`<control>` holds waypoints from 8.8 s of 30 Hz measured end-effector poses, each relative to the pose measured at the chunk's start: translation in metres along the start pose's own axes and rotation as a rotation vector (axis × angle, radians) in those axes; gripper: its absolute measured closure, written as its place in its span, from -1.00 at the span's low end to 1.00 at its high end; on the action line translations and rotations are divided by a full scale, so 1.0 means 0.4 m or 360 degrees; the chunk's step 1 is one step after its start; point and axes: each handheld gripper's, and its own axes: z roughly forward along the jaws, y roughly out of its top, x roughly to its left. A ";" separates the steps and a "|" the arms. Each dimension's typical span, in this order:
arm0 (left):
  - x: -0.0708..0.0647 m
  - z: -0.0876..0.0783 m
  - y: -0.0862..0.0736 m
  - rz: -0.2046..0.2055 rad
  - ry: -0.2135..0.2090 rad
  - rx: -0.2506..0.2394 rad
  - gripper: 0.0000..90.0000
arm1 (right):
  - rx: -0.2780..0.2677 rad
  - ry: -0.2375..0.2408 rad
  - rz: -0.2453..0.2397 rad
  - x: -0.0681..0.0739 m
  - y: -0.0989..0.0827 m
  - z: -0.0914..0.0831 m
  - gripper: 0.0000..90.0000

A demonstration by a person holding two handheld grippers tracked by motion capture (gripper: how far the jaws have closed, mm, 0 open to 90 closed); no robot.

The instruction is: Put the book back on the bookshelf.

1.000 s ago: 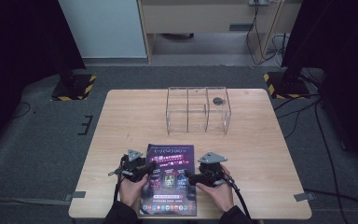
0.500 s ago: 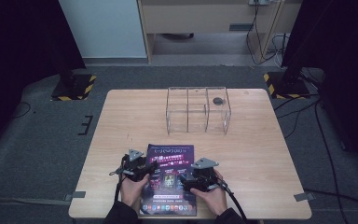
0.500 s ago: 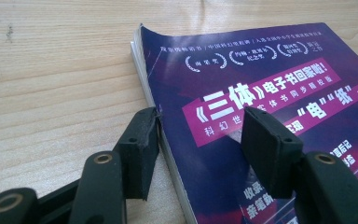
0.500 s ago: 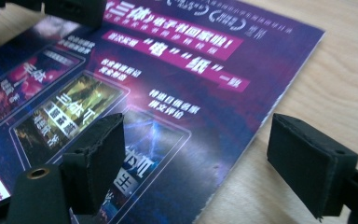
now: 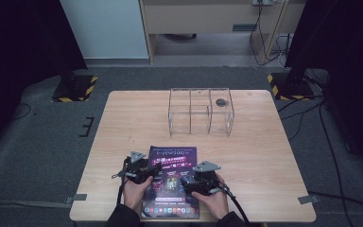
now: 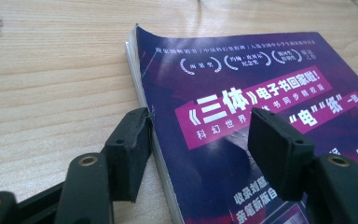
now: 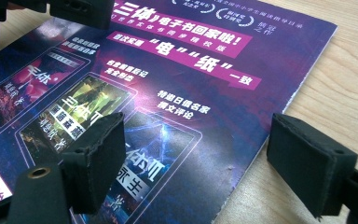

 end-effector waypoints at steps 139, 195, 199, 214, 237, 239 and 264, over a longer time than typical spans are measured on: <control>-0.090 -0.120 0.050 0.0047 -0.0336 -0.0308 0.82 | -0.0176 0.0096 0.0073 -0.078 0.039 -0.076 -0.70; -0.156 -0.237 0.086 0.0195 -0.0471 -0.0623 0.82 | -0.0249 0.0445 0.0129 -0.066 0.042 -0.069 -0.70; -0.156 -0.238 0.086 0.0193 -0.0477 -0.0630 0.82 | -0.0235 0.0494 0.0129 -0.060 0.042 -0.062 -0.70; -0.156 -0.235 0.085 0.0189 -0.0494 -0.0641 0.82 | -0.0208 0.0641 0.0202 -0.049 0.039 -0.052 -0.35; -0.139 -0.227 0.084 0.0153 -0.0467 -0.0647 0.82 | -0.0214 0.0720 0.0291 -0.064 0.046 -0.092 0.60; -0.136 -0.226 0.084 0.0149 -0.0461 -0.0646 0.82 | -0.0217 0.0727 0.0288 -0.064 0.047 -0.095 0.64; -0.094 -0.217 0.090 0.0083 -0.0432 -0.0646 0.70 | -0.0302 0.0763 0.0301 -0.069 0.067 -0.145 0.84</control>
